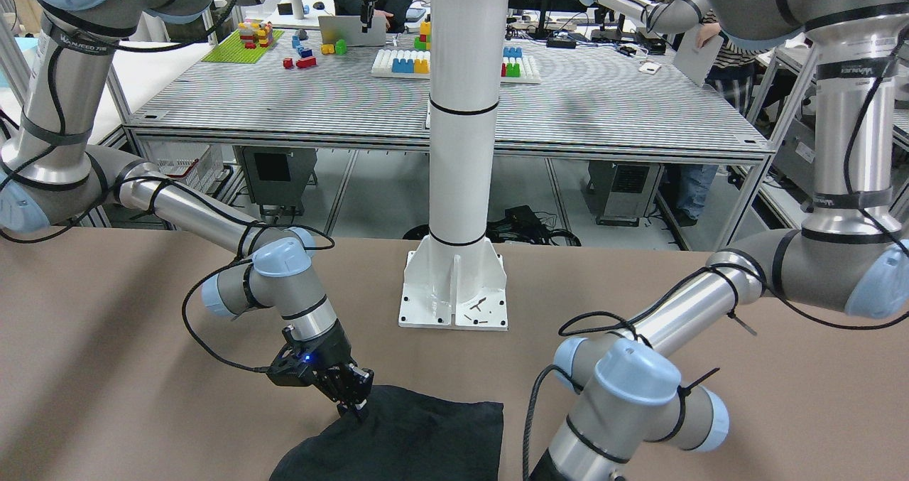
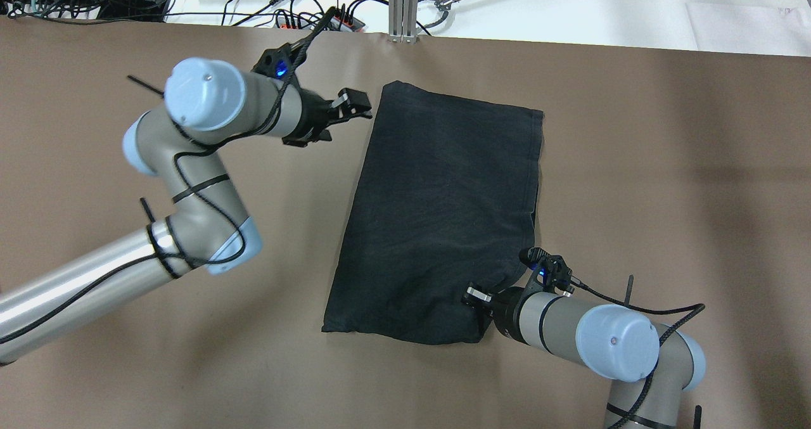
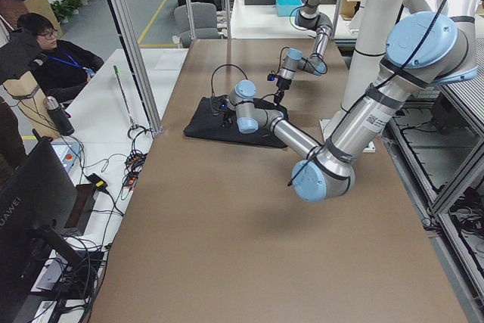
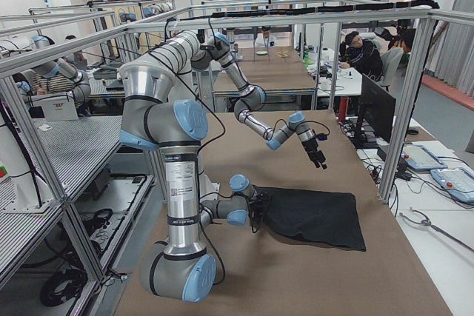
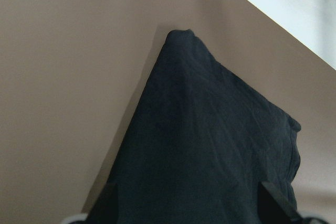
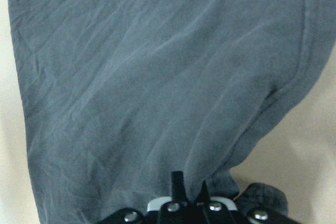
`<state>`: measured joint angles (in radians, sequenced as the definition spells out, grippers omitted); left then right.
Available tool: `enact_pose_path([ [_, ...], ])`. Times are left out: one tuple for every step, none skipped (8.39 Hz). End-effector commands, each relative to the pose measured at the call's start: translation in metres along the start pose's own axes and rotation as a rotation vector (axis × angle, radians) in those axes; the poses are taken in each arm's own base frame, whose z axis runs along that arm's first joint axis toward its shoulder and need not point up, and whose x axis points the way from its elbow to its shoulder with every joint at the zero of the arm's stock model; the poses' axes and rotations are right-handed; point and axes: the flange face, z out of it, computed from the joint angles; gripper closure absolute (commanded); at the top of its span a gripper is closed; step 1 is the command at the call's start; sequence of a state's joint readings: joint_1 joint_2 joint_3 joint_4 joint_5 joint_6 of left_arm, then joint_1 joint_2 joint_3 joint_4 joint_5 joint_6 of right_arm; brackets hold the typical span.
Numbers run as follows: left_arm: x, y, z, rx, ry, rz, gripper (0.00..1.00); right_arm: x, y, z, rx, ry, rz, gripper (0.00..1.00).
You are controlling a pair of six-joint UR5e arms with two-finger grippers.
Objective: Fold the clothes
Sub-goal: 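Lower the left gripper to the near end and grasp the other corner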
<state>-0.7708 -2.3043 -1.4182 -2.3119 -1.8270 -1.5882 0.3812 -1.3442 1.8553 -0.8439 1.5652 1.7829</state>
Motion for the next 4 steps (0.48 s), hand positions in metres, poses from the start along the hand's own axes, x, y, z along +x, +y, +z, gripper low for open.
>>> enact_pose_path([
  [-0.088,0.071,-0.074,-0.026,-0.025,-0.014,0.06,-0.004,0.000,-0.005,-0.006,-0.010,-0.010,1.00],
  [-0.117,0.107,-0.065,-0.015,-0.041,0.007,0.06,-0.004,0.000,-0.005,-0.004,-0.010,-0.010,1.00],
  [-0.144,0.145,-0.056,-0.041,0.032,0.029,0.06,-0.003,0.001,-0.005,-0.004,-0.010,-0.011,1.00],
  [-0.154,0.163,-0.056,-0.029,0.100,0.023,0.06,-0.006,0.002,-0.005,-0.005,-0.015,-0.011,1.00],
])
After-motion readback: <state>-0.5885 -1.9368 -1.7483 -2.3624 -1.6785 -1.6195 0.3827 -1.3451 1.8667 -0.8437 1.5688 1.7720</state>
